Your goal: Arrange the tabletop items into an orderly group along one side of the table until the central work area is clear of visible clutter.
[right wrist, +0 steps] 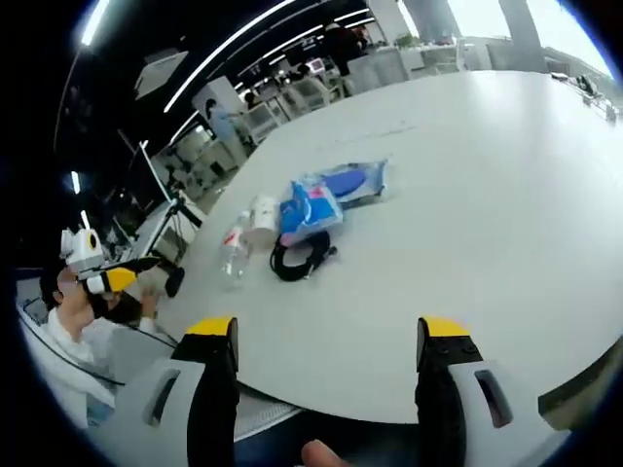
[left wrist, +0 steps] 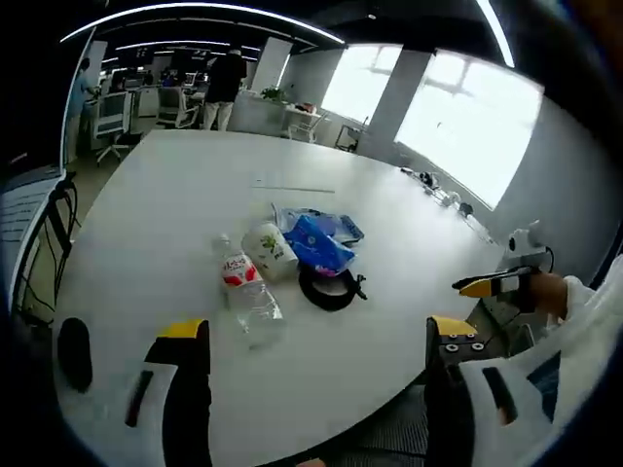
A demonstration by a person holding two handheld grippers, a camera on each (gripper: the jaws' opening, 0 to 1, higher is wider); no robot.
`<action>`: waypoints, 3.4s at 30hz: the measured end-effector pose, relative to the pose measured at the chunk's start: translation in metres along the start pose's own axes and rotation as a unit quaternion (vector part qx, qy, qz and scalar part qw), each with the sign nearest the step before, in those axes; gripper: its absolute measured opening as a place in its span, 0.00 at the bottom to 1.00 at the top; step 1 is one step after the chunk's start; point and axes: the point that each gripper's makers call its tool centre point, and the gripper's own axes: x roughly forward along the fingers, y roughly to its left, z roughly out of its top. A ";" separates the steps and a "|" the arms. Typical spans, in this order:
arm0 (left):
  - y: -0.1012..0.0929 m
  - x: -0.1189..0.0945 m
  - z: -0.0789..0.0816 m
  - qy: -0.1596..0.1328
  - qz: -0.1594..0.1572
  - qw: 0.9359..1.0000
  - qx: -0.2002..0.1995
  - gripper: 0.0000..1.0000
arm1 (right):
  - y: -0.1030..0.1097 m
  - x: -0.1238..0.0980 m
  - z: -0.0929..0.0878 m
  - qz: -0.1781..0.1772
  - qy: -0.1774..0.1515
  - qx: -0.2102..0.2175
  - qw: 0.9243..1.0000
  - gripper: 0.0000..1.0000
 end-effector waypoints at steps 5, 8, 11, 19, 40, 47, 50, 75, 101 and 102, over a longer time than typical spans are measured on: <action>-0.002 -0.001 0.001 -0.008 -0.002 1.000 0.003 0.93 | 0.000 0.002 -0.002 0.005 0.003 0.006 1.000 0.71; -0.002 -0.001 -0.002 -0.003 0.000 1.000 0.005 0.93 | 0.000 0.003 -0.002 0.005 0.006 0.005 1.000 0.71; -0.002 0.000 -0.004 0.001 0.002 1.000 0.006 0.92 | 0.000 0.003 -0.002 0.005 0.005 0.005 1.000 0.70; -0.003 -0.002 -0.002 -0.010 0.002 1.000 0.000 0.92 | 0.002 0.005 -0.006 0.007 0.011 0.003 1.000 0.69; -0.008 -0.002 -0.001 -0.016 0.000 1.000 -0.005 0.91 | 0.003 0.005 -0.013 0.005 0.024 -0.019 1.000 0.66; -0.007 -0.005 -0.003 -0.018 0.002 1.000 -0.010 0.91 | -0.002 0.004 -0.014 0.001 0.022 -0.012 1.000 0.66; -0.006 -0.005 -0.006 -0.018 0.004 1.000 -0.014 0.91 | -0.001 0.003 -0.015 0.002 0.022 -0.009 1.000 0.66; -0.006 -0.015 -0.014 -0.042 0.011 0.999 -0.016 0.93 | 0.005 0.000 -0.019 0.001 0.022 -0.011 1.000 0.63; 0.010 -0.028 -0.027 -0.031 -0.012 0.999 -0.002 0.89 | 0.053 0.006 -0.018 -0.008 -0.006 -0.007 1.000 0.59; 0.011 -0.028 -0.028 -0.031 -0.013 0.999 0.000 0.89 | 0.056 0.006 -0.016 -0.009 -0.008 -0.011 1.000 0.59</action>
